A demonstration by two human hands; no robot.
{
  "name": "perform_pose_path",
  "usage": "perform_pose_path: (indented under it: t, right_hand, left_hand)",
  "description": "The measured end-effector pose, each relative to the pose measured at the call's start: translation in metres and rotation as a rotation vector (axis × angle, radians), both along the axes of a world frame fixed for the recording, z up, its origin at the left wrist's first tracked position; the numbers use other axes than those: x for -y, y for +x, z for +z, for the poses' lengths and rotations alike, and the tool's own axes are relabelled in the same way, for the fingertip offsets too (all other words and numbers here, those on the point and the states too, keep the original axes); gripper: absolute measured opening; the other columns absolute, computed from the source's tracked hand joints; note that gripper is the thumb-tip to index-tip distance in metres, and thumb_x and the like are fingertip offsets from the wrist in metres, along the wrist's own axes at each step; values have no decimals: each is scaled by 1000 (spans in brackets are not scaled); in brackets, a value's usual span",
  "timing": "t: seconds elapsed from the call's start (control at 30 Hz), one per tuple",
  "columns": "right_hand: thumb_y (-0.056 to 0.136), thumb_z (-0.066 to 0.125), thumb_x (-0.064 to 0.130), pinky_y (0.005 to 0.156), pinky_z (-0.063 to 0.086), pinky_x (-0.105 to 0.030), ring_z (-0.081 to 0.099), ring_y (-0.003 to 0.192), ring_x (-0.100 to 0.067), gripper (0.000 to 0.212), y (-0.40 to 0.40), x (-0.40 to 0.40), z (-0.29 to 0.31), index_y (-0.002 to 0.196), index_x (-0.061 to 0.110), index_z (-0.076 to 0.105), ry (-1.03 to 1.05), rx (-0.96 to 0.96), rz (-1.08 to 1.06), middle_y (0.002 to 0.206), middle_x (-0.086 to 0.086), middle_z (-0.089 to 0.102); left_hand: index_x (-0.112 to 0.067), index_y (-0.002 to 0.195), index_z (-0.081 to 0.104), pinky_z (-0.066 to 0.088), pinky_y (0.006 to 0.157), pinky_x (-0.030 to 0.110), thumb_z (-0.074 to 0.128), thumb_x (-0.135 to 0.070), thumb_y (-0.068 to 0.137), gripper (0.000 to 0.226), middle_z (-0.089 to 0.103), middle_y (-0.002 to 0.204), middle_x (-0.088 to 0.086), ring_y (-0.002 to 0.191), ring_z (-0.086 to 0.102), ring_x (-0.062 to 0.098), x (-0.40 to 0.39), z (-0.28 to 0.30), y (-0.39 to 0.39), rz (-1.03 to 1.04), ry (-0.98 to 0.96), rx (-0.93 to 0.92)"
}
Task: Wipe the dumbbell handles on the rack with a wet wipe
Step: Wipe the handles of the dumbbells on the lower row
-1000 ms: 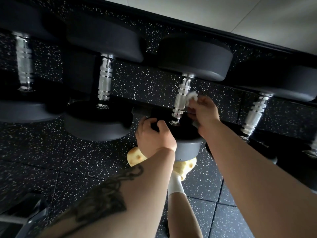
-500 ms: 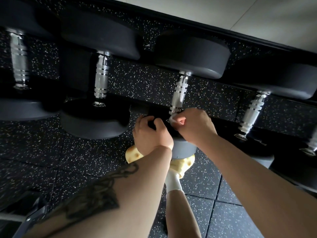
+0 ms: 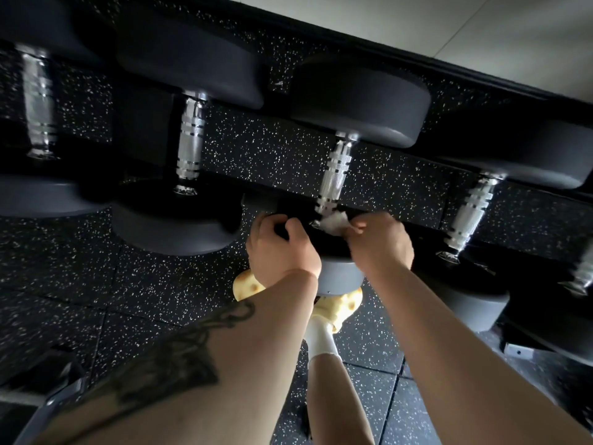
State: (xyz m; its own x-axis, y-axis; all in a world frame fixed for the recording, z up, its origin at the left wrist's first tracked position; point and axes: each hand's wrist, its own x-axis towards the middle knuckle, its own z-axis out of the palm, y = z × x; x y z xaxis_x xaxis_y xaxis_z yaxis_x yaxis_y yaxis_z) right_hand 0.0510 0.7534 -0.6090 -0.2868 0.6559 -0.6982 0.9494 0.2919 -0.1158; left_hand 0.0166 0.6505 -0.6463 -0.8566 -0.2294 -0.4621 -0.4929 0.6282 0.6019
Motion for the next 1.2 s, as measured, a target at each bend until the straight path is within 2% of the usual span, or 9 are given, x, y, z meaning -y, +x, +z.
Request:
perform_pose_path:
  t: [0.13, 0.23, 0.37, 0.5, 0.7, 0.83, 0.97, 1.03, 1.2]
  right_hand:
    - [92, 52, 21, 53, 42, -24, 56, 76, -19, 18, -15, -10, -37, 93, 17, 69, -237, 16, -8, 100, -7, 66]
    - [93, 49, 25, 58, 40, -23, 59, 86, -24, 23, -24, -6, -41, 102, 12, 66, -174, 66, 36, 101, -6, 64]
    - [78, 73, 35, 52, 43, -21, 63, 68, -14, 13, -2, -12, -12, 69, 28, 68, -236, -126, -120, 76, 4, 68]
    - [85, 69, 23, 65, 52, -25, 59, 70, -14, 8, -25, -40, -13, 89, 19, 65, -308, -444, -794, 85, 2, 64]
    - [100, 42, 22, 83, 49, -32, 60, 82, -18, 27, -69, -43, -46, 114, 10, 60, -782, -611, -1211, 93, -6, 69]
    - [98, 37, 3, 68, 53, -32, 65, 72, -15, 32, -39, -31, -57, 88, 14, 65, -875, -510, -936, 74, 0, 72]
    - [90, 47, 1, 76, 52, -31, 64, 84, -20, 19, -62, -53, -56, 100, 8, 61, -676, -513, -878, 102, -8, 70]
    - [93, 44, 8, 82, 51, -31, 65, 86, -19, 16, -69, -55, -52, 96, 11, 59, -637, -566, -906, 98, -4, 70]
    - [81, 58, -4, 72, 57, -35, 65, 72, -25, 27, -20, -27, -48, 71, 19, 66, -410, -369, -416, 77, -9, 67]
  left_hand:
    - [-27, 83, 66, 46, 88, 39, 35, -39, 68, 37, 63, 119, -7, 110, 55, 22, 0, -2, 1, 1, 12, 13]
    - [-28, 79, 64, 45, 90, 36, 36, -37, 69, 31, 62, 122, -7, 113, 54, 21, 0, -1, 0, 3, 28, 7]
    - [-26, 83, 69, 46, 89, 38, 37, -38, 68, 37, 64, 118, -9, 110, 55, 21, 0, -1, 0, -3, 13, -7]
    - [-31, 78, 65, 48, 86, 43, 29, -48, 62, 43, 65, 112, -6, 103, 58, 24, 2, -4, 1, 16, 3, 16]
    - [-35, 70, 58, 49, 86, 44, 27, -48, 61, 35, 67, 108, -4, 102, 58, 24, 1, -1, 0, 18, -8, 53]
    - [-34, 75, 60, 48, 87, 45, 30, -45, 63, 34, 66, 111, -5, 105, 57, 23, 1, -3, 1, 14, -3, 44]
    - [-29, 75, 62, 49, 87, 44, 23, -50, 57, 48, 67, 109, -2, 104, 57, 24, 1, -2, 0, 21, -17, 32]
    - [-28, 76, 63, 49, 87, 44, 21, -51, 55, 52, 67, 110, -2, 104, 57, 24, 1, -2, 0, 30, -18, 34]
    - [-29, 77, 64, 48, 89, 45, 24, -50, 58, 49, 66, 111, -4, 106, 56, 23, 1, -2, 1, 34, -14, 24]
